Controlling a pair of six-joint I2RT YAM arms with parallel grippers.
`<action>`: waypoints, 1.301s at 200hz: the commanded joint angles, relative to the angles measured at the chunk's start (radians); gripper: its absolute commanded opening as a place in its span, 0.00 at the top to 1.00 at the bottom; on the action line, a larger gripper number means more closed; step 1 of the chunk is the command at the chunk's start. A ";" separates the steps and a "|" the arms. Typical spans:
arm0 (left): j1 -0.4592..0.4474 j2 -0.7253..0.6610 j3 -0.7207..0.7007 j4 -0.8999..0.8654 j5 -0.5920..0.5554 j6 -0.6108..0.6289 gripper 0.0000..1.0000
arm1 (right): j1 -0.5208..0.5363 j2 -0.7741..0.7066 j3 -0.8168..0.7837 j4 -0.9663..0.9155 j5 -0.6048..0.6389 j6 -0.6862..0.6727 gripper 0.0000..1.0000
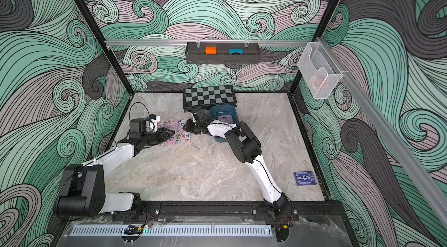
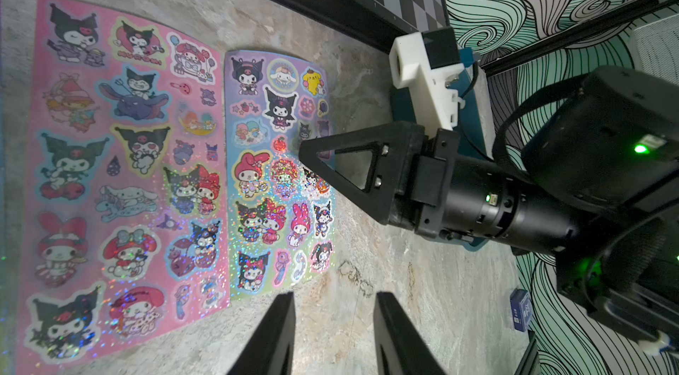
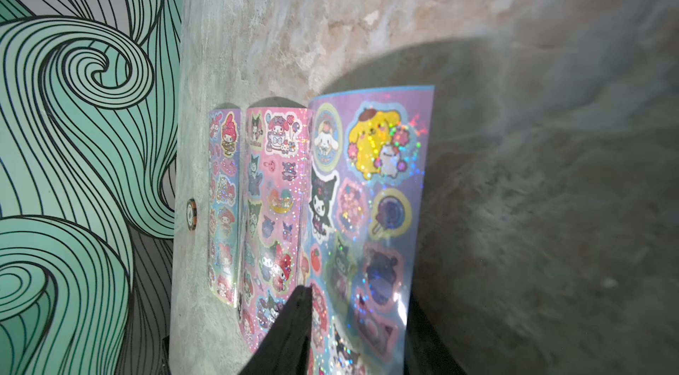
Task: Take the stickers out of the storage box
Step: Place the sticker at the center of the board, then pick up the sticker from the storage box.
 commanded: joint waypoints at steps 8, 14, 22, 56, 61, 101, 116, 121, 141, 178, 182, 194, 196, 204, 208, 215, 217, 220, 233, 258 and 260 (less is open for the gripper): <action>-0.001 -0.009 -0.006 0.013 0.018 0.013 0.60 | -0.021 -0.053 -0.051 -0.054 0.047 -0.026 0.55; -0.001 -0.011 -0.006 0.014 0.018 0.014 0.60 | -0.024 -0.061 -0.057 -0.057 0.051 -0.031 0.55; -0.001 -0.011 -0.006 0.014 0.018 0.014 0.60 | -0.026 -0.074 -0.067 -0.057 0.056 -0.036 0.55; -0.001 0.001 -0.006 0.021 0.021 0.013 0.60 | -0.042 -0.138 -0.099 -0.065 0.076 -0.066 0.54; -0.001 0.003 -0.005 0.023 0.022 0.011 0.60 | -0.043 -0.149 -0.105 -0.065 0.080 -0.072 0.53; -0.003 0.006 -0.006 0.029 0.028 0.012 0.60 | -0.079 -0.295 -0.154 -0.121 0.133 -0.174 0.43; -0.005 0.008 -0.007 0.033 0.031 0.007 0.60 | -0.112 -0.369 -0.197 -0.119 0.124 -0.231 0.41; -0.006 0.011 -0.010 0.036 0.033 0.006 0.60 | -0.126 -0.398 -0.216 -0.111 0.115 -0.249 0.40; -0.012 0.023 -0.008 0.042 0.044 0.006 0.60 | -0.182 -0.503 -0.281 -0.127 0.124 -0.298 0.35; -0.023 0.035 -0.004 0.049 0.051 0.005 0.60 | -0.281 -0.522 -0.219 -0.377 0.145 -0.419 0.23; -0.026 0.034 -0.001 0.049 0.051 0.006 0.60 | -0.287 -0.515 -0.215 -0.395 0.145 -0.430 0.21; -0.031 0.032 0.001 0.046 0.051 0.009 0.60 | -0.300 -0.487 -0.194 -0.448 0.143 -0.462 0.19; -0.032 0.032 0.002 0.045 0.051 0.009 0.60 | -0.301 -0.481 -0.187 -0.458 0.142 -0.467 0.18; -0.036 0.033 0.005 0.040 0.051 0.016 0.59 | -0.304 -0.451 -0.158 -0.499 0.138 -0.490 0.18; -0.039 0.034 0.007 0.038 0.051 0.018 0.59 | -0.303 -0.433 -0.139 -0.524 0.139 -0.502 0.18; -0.044 0.034 0.010 0.034 0.049 0.021 0.59 | -0.303 -0.404 -0.106 -0.565 0.143 -0.522 0.17; -0.045 0.034 0.012 0.033 0.049 0.022 0.59 | -0.303 -0.396 -0.098 -0.577 0.144 -0.527 0.17; -0.046 0.034 0.012 0.031 0.049 0.024 0.59 | -0.303 -0.382 -0.084 -0.594 0.149 -0.534 0.17; -0.055 0.034 0.017 0.028 0.049 0.029 0.59 | -0.303 -0.335 -0.035 -0.662 0.173 -0.562 0.15; -0.070 0.038 0.025 0.022 0.048 0.037 0.59 | -0.302 -0.281 0.020 -0.740 0.219 -0.601 0.14; -0.070 0.039 0.026 0.022 0.047 0.037 0.59 | -0.303 -0.278 0.023 -0.745 0.222 -0.604 0.14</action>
